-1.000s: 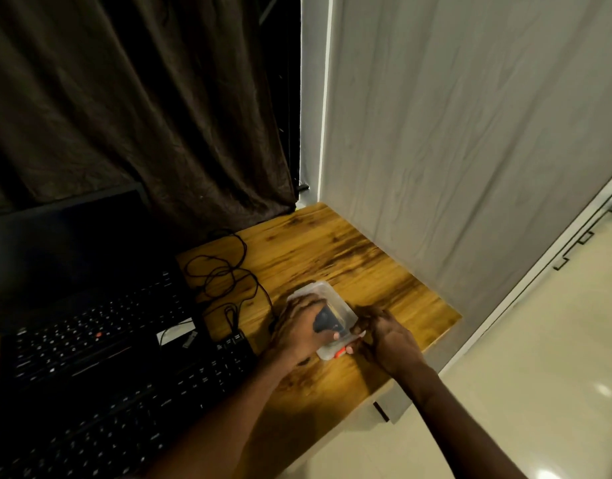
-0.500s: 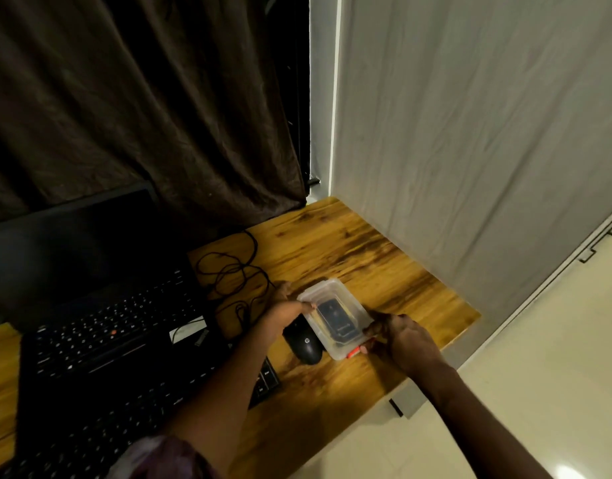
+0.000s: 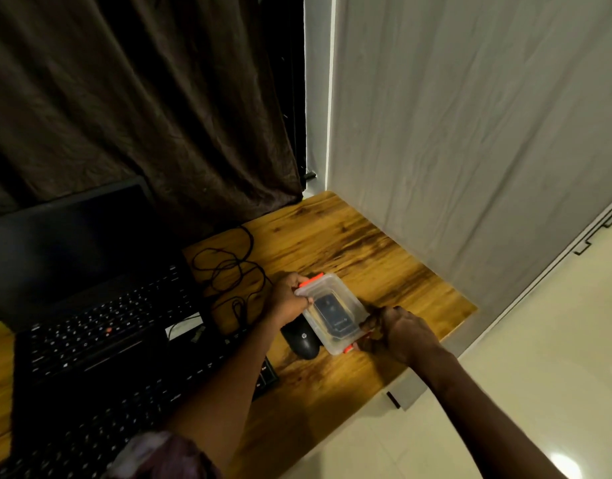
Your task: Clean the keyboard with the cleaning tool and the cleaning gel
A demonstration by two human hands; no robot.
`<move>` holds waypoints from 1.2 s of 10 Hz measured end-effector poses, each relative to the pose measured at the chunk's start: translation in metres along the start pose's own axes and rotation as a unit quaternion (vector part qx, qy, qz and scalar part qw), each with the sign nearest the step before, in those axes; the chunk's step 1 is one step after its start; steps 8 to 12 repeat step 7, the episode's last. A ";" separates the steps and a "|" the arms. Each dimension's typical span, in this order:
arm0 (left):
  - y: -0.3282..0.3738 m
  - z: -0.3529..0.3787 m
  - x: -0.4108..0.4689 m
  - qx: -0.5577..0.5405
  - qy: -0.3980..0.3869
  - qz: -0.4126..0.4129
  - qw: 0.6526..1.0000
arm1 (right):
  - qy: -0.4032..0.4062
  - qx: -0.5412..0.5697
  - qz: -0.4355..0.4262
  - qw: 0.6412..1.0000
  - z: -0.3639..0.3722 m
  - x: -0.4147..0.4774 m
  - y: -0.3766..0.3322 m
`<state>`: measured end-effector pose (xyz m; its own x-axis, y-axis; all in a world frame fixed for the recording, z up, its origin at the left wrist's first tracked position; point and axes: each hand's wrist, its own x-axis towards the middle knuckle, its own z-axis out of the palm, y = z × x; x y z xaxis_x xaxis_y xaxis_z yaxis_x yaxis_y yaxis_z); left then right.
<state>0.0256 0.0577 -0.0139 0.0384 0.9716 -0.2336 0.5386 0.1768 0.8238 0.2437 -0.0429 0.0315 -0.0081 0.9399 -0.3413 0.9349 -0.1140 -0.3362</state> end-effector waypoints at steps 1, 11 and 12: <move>-0.001 0.001 0.004 0.046 0.007 0.009 0.999 | -0.002 -0.010 -0.009 1.000 -0.003 -0.002 -0.004; -0.064 -0.078 -0.084 0.308 0.159 0.088 0.934 | 0.178 -0.094 -0.177 0.963 0.019 0.035 -0.087; -0.064 -0.078 -0.084 0.308 0.159 0.088 0.934 | 0.178 -0.094 -0.177 0.963 0.019 0.035 -0.087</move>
